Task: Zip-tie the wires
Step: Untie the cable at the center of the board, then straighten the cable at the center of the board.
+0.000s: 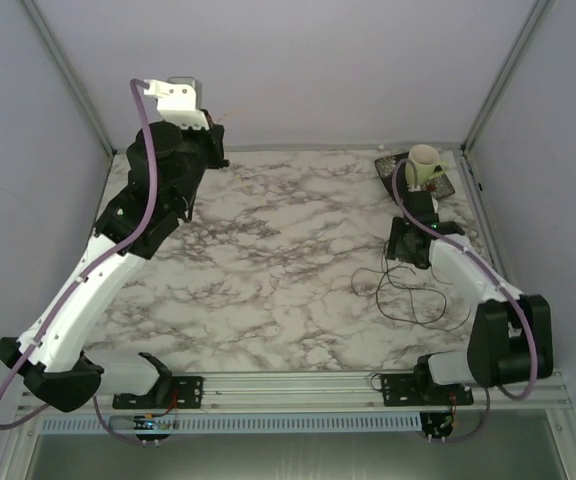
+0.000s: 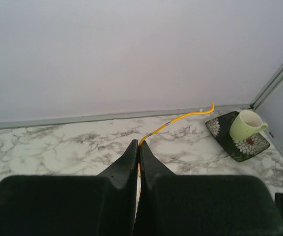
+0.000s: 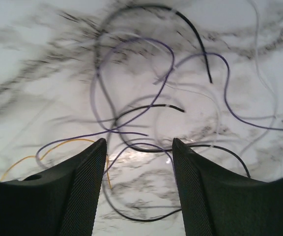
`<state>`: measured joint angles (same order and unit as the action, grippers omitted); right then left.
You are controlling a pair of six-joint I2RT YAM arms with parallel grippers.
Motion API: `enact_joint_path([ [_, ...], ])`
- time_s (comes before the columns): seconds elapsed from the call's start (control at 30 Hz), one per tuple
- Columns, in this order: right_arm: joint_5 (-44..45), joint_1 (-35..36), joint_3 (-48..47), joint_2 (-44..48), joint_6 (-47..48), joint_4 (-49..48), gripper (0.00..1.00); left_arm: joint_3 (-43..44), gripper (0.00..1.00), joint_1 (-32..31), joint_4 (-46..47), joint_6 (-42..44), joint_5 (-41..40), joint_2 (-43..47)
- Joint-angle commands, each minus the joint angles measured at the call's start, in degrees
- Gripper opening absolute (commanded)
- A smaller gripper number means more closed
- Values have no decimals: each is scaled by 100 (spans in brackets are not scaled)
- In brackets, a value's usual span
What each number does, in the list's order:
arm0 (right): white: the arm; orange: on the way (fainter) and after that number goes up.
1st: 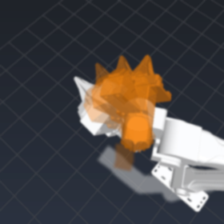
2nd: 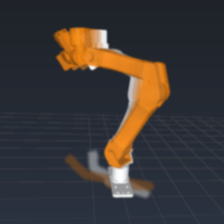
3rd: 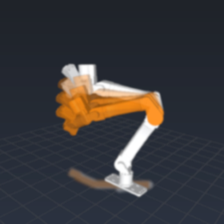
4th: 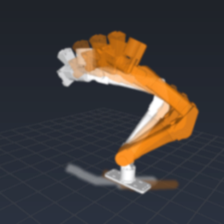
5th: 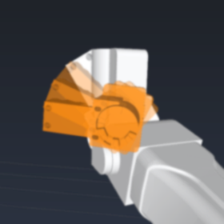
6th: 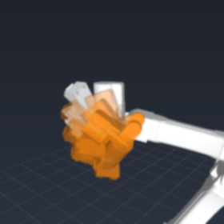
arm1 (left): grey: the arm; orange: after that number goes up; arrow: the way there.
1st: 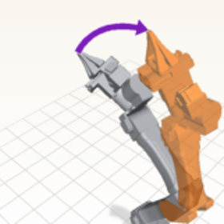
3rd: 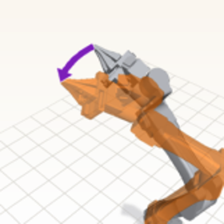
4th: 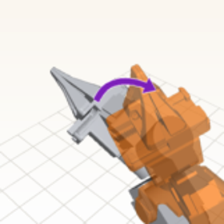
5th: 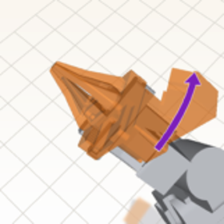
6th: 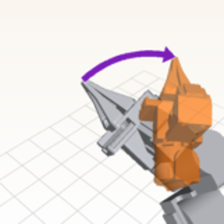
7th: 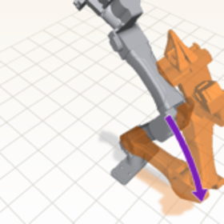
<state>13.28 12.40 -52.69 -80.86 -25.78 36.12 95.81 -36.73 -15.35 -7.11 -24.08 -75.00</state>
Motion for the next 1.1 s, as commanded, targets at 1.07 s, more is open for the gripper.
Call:
enact_joint_path([
  [1.07, -1448, 2116, -159, -781, -1810, -925, 59, -2699, 0, 39, 252, -954, -608, 1590],
])
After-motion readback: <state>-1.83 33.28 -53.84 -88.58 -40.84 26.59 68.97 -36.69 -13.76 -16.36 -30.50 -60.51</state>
